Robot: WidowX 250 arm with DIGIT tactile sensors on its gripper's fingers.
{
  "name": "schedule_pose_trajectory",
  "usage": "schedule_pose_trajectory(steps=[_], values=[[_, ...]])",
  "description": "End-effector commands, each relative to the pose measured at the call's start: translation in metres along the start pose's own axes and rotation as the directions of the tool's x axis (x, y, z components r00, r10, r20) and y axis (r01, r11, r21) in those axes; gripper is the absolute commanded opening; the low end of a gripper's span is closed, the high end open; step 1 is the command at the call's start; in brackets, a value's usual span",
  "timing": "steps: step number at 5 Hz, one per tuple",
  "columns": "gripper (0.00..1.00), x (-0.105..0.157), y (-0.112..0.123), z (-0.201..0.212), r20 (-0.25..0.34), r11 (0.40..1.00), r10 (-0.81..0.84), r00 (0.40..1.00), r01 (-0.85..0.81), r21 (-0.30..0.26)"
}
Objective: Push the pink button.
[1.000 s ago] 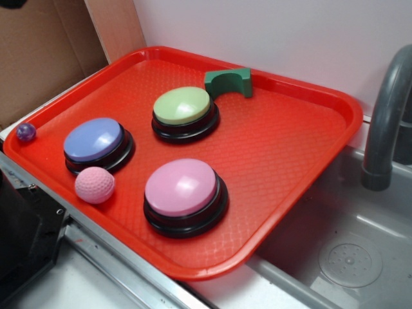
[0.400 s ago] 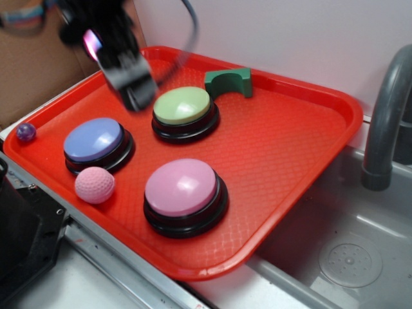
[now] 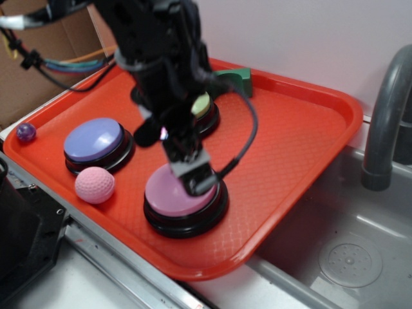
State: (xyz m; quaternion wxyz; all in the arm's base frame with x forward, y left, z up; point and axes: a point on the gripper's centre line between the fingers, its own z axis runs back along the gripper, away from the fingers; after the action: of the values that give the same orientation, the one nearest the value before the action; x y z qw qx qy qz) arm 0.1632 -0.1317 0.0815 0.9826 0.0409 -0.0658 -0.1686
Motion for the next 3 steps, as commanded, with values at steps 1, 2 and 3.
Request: schedule_pose_trajectory(steps=[1, 2, 3], values=[[1.0, -0.009, 0.013, 0.001, -0.008, 0.99, 0.138, 0.99, -0.139, -0.041], [1.0, -0.009, 0.013, 0.001, -0.008, 0.99, 0.138, 0.99, -0.139, -0.041], [1.0, -0.006, 0.018, -0.028, -0.012, 0.984, 0.164, 0.986, -0.164, -0.068]])
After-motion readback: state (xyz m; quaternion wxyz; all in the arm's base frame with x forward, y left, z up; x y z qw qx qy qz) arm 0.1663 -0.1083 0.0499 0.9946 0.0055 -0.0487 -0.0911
